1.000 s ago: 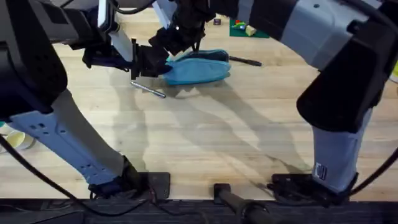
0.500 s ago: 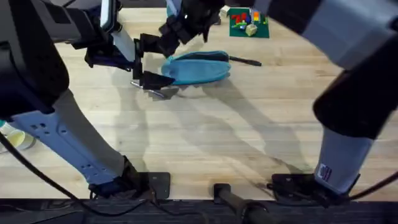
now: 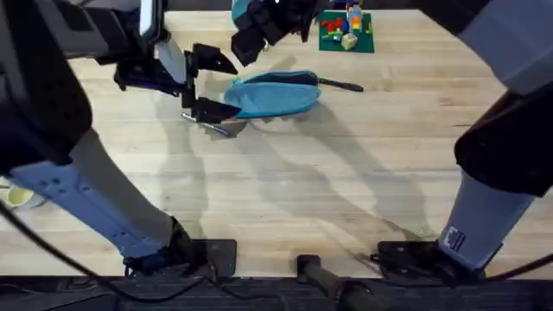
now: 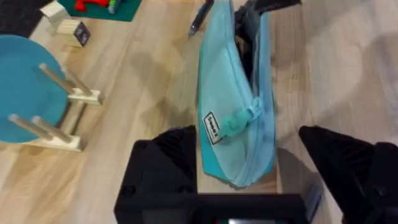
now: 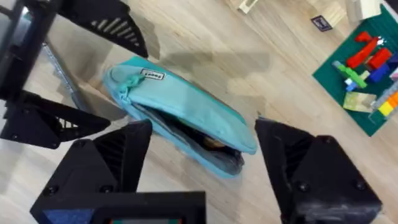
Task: Unzip the bag, pick up the pens from the table one at a time and place them inside, then zip the bag closed.
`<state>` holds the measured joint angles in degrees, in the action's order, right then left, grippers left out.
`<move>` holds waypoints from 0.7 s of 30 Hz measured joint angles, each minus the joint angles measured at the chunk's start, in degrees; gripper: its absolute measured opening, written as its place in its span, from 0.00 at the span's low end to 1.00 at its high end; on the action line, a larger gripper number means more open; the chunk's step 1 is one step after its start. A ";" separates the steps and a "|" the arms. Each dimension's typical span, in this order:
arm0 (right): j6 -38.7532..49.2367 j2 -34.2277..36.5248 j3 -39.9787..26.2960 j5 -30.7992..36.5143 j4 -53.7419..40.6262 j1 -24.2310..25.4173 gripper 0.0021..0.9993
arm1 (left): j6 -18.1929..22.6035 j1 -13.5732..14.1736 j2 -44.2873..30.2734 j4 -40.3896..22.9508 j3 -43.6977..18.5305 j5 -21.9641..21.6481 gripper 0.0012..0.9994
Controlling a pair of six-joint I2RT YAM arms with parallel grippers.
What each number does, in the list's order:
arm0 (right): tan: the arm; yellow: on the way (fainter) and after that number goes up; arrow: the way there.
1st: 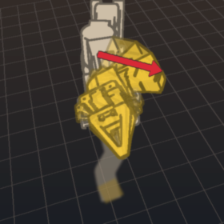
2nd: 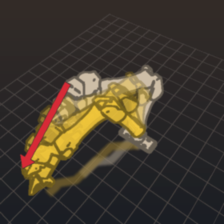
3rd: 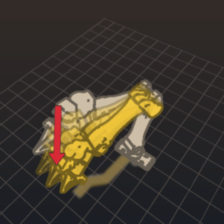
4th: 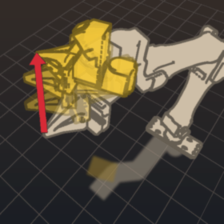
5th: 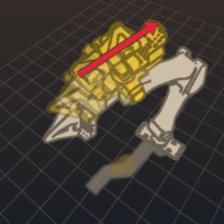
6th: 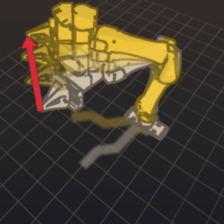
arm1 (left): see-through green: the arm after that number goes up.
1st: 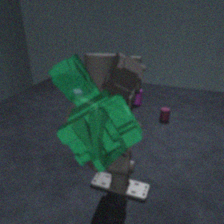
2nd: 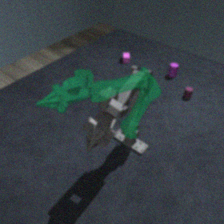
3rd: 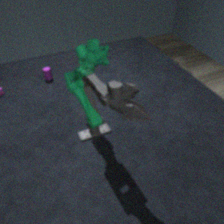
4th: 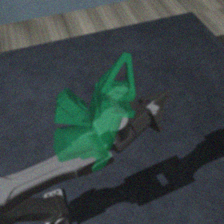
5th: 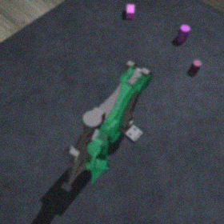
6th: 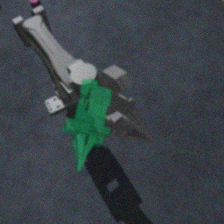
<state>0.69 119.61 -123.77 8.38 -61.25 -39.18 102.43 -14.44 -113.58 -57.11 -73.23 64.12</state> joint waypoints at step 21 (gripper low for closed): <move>0.27 0.00 -19.97 0.02 -11.42 5.21 1.00 | -41.68 0.26 16.31 0.97 -19.49 -17.91 0.99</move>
<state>0.96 119.61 -143.74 8.40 -72.67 -33.97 60.76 -14.17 -97.27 -56.13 -92.72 46.21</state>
